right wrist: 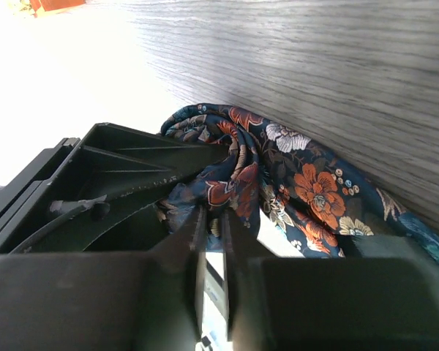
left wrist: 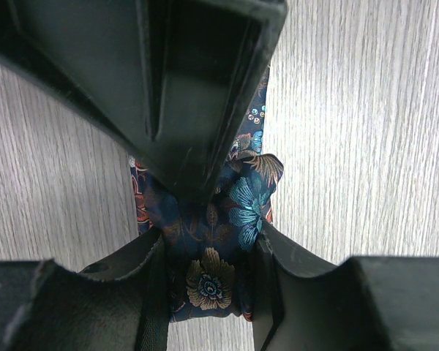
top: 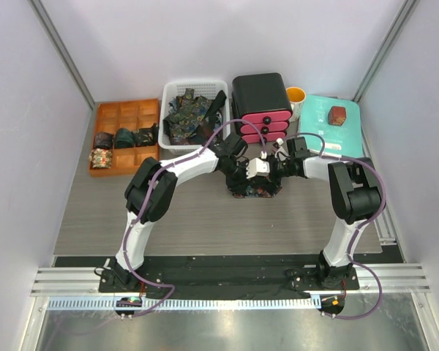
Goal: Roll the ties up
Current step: Roll the tie at the center of the board.
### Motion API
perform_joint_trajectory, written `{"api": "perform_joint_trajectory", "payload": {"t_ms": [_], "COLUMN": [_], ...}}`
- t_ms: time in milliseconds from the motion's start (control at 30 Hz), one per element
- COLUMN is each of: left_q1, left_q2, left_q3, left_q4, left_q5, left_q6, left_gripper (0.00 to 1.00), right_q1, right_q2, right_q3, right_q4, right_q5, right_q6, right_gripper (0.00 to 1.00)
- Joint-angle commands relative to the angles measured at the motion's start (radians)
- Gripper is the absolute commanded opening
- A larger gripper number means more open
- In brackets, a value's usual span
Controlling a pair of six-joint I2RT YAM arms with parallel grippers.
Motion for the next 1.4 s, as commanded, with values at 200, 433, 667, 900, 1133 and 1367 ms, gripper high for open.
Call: {"api": "perform_joint_trajectory", "payload": {"t_ms": [200,433,667,900,1133,1367], "left_q1": [0.024,0.048,0.068,0.096,0.082,0.032], "left_q2": [0.039,-0.012,-0.060,-0.103,-0.035,0.003], "left_q3": [0.002,0.043,0.048,-0.032,-0.029,0.031], "left_q4": [-0.066,-0.097,-0.022,0.104,0.122,0.075], "left_q5": [-0.041,0.079,0.155,0.234,0.217,0.199], "left_q6": [0.025,0.038,-0.035,-0.084,-0.100,-0.094], "left_gripper": [0.48,0.66,0.77,0.84,0.80,0.56], "right_q1": [0.005,-0.002,-0.004,-0.002,-0.002,-0.001], "right_q2": [0.054,0.095,0.118,0.132,0.138,0.155], "right_q3": [0.020,0.061,0.093,0.118,0.124,0.130], "right_q4": [-0.077,-0.158,-0.212,-0.237,-0.237,-0.232], "right_q5": [0.164,0.216,0.264,0.279,0.256,0.224], "right_q6": [-0.080,-0.140,-0.195,-0.225,-0.235,-0.235], "right_gripper": [0.01,0.01,0.01,0.01,0.01,0.01]}}
